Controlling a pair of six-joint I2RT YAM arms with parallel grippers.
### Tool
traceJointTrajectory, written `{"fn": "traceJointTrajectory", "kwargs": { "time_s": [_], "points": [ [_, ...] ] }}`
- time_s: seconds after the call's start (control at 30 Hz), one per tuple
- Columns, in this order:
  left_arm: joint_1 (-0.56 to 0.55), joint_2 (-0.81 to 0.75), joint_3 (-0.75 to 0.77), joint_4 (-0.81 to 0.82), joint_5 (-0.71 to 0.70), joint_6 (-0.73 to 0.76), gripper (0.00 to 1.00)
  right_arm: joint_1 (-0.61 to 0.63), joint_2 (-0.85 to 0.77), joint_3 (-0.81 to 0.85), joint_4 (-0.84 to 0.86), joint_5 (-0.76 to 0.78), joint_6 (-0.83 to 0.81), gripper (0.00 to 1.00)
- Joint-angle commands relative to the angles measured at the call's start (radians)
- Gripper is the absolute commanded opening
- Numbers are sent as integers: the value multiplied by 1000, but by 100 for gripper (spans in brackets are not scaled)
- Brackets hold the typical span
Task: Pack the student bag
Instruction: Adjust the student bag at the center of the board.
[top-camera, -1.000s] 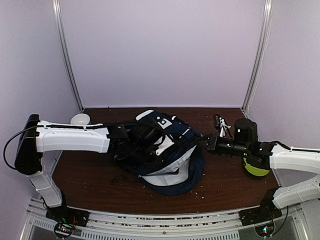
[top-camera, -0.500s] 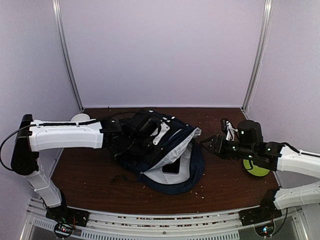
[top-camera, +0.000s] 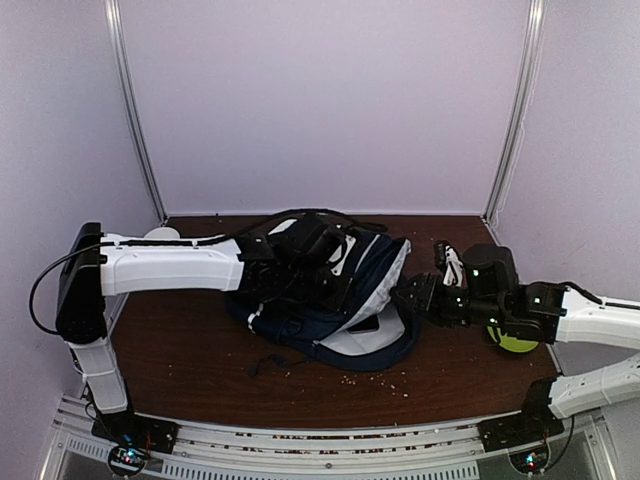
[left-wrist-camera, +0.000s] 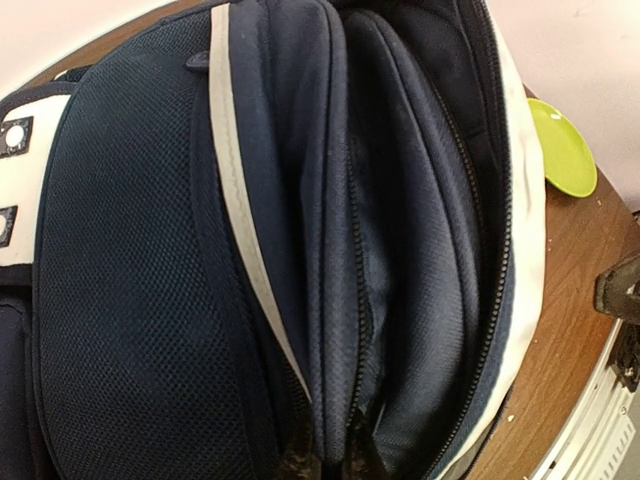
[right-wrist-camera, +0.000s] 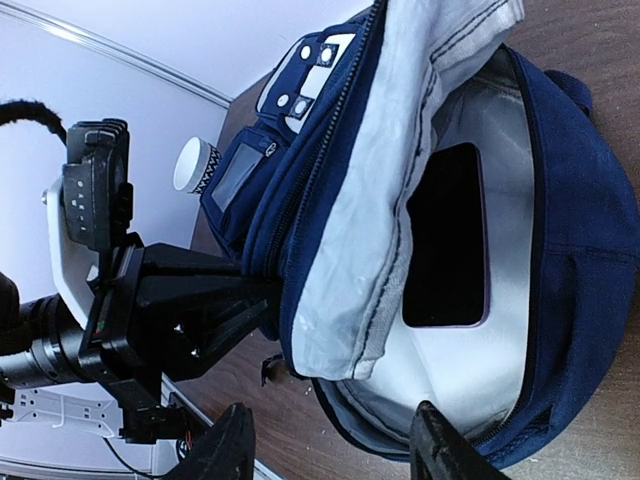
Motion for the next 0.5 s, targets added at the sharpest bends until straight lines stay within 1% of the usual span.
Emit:
{"fn": "traceJointTrajectory", "kwargs": {
  "time_s": [0.0,0.1,0.17,0.33,0.47],
  "points": [
    [17,-42,-17,181,6,-34,0,7,46,74,-51,71,-28,53],
    [17,-56,-58,184,-4,-40,0,7,106,128,-91,60,-39,53],
    [18,-72,-82,183,-9,-44,0,8,125,159,-126,90,-46,52],
    [19,-159,-130,190,-49,-40,0,2,86,155,-234,277,-73,51],
    [19,-219,-146,208,-59,-36,0,-1,13,67,-230,386,-69,46]
  ]
}}
